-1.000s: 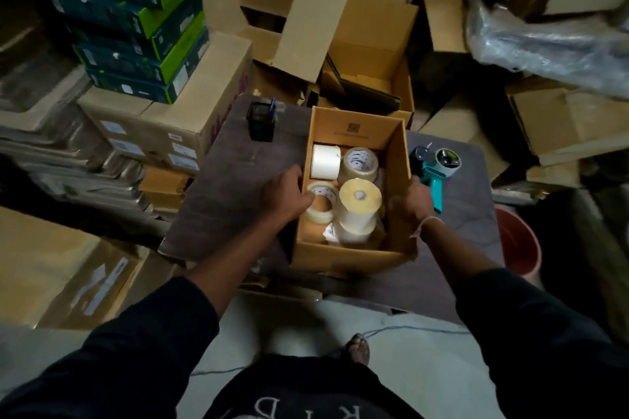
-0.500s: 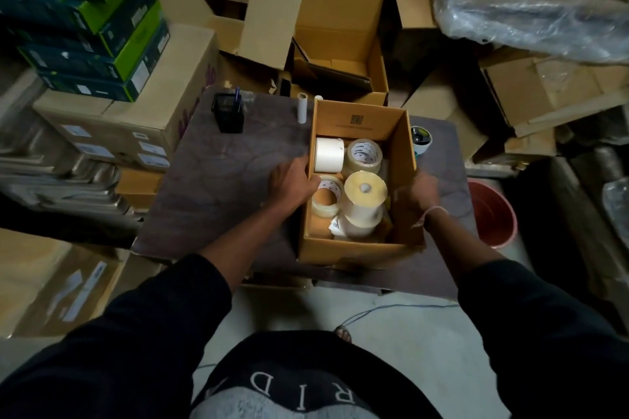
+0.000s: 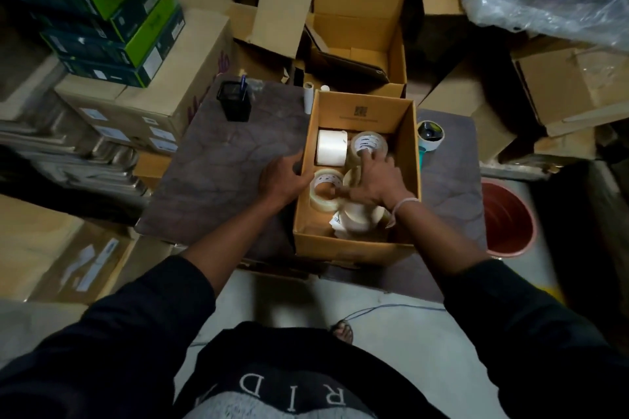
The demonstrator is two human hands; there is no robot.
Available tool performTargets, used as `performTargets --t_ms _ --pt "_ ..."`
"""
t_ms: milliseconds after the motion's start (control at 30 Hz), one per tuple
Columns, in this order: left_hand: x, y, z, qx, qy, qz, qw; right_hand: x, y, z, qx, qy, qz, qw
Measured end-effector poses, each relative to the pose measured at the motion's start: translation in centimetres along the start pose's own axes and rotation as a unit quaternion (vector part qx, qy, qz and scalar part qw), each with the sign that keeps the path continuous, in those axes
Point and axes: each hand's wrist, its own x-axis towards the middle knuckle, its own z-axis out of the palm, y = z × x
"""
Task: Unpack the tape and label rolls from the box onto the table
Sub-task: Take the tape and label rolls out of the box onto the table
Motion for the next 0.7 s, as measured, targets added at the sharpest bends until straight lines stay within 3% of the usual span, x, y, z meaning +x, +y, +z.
performTargets --t_ms 67,167,300,467,700 --pt "0.0 -0.2 -0.2 -0.016 -0.014 -0.001 1.0 0.3 -0.5 0.7 -0.014 -0.067 0.019 0.998" --pt "0.4 -0.8 -0.9 -0.031 -0.05 0.033 0.998 0.9 -0.9 0.9 -0.01 -0.082 0.046 0.995" --pt "1.6 -1.9 -2.0 -0.039 -0.098 0.094 0.99 1.6 -1.0 1.0 -0.015 -0.057 0.075 0.995" --pt "3.4 -4.1 -2.9 -0.125 -0.197 0.101 0.967 1.4 -1.8 0.7 0.019 -0.009 0.107 0.994" --pt "6.8 -6.2 -4.8 -0.197 -0.228 0.101 0.948 0.9 -2.9 -3.4 0.129 0.091 0.149 0.976"
